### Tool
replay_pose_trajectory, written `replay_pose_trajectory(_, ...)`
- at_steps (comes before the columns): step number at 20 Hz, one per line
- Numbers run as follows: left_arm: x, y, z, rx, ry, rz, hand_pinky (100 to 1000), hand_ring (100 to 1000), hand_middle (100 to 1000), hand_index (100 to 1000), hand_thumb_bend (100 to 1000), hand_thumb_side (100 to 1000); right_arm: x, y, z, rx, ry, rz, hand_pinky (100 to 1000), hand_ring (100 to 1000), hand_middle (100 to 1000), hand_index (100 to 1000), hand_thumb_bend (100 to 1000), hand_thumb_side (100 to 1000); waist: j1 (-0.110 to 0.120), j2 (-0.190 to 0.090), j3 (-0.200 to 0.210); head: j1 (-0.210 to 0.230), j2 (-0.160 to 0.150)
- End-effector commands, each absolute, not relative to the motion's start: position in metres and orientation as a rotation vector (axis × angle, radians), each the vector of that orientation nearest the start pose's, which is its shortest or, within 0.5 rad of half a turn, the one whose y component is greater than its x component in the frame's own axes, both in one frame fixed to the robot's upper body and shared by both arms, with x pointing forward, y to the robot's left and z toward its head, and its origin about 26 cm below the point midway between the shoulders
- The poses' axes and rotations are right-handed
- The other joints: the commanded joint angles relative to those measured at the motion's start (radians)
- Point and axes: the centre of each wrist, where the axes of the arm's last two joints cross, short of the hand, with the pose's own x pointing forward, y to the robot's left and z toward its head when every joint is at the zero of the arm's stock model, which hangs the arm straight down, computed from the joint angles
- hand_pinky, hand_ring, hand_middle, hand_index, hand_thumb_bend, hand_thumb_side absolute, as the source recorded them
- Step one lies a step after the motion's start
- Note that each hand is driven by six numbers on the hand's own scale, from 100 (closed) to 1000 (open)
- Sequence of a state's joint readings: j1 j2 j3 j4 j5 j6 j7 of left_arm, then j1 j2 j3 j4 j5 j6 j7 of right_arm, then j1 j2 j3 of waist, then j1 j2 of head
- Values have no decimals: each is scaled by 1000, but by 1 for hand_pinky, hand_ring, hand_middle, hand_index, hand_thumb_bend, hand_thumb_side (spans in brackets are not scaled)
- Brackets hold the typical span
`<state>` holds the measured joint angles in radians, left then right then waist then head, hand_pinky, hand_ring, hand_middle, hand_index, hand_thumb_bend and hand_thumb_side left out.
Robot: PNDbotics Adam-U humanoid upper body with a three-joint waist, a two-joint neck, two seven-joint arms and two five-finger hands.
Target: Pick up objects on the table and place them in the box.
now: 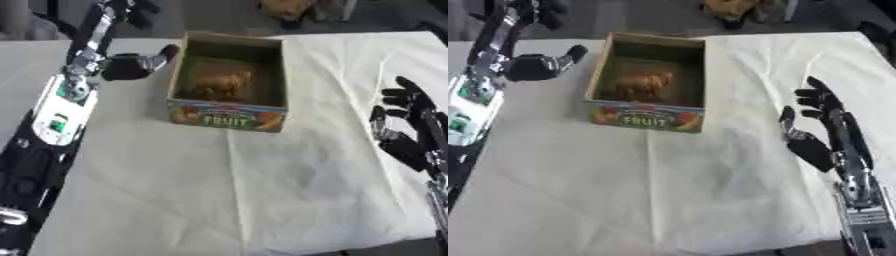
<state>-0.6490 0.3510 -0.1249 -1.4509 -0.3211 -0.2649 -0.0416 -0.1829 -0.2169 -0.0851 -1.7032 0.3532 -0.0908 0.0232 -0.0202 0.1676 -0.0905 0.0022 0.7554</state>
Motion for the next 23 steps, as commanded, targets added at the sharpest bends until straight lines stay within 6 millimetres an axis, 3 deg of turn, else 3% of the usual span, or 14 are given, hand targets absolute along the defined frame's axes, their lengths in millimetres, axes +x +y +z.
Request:
replay_pose_trajectory(1,391,242,198,374,-2270,-818,606,587,647,683,451,147,315,-299,101,-542,-1939,450,793,837,798,1000,100,358,2,-17,5,-3,13)
replay_pose_trajectory(9,351,263,162,286,-2111,-689,607,587,652,680,408,122,314,-300,99,-545,-1935,441,790,834,795,1000,100,365,5,-21,22,2,15)
replay_pose_trajectory(17,317,286,113,372,-1955,-613,606,586,654,679,369,100,314,-299,97,-536,-1928,444,789,833,793,997,100,366,7,-29,22,6,15)
replay_pose_trajectory(23,308,285,101,375,-1928,-564,606,585,654,677,359,100,313,-299,96,-531,-1926,442,788,832,793,996,100,366,8,-32,20,5,15)
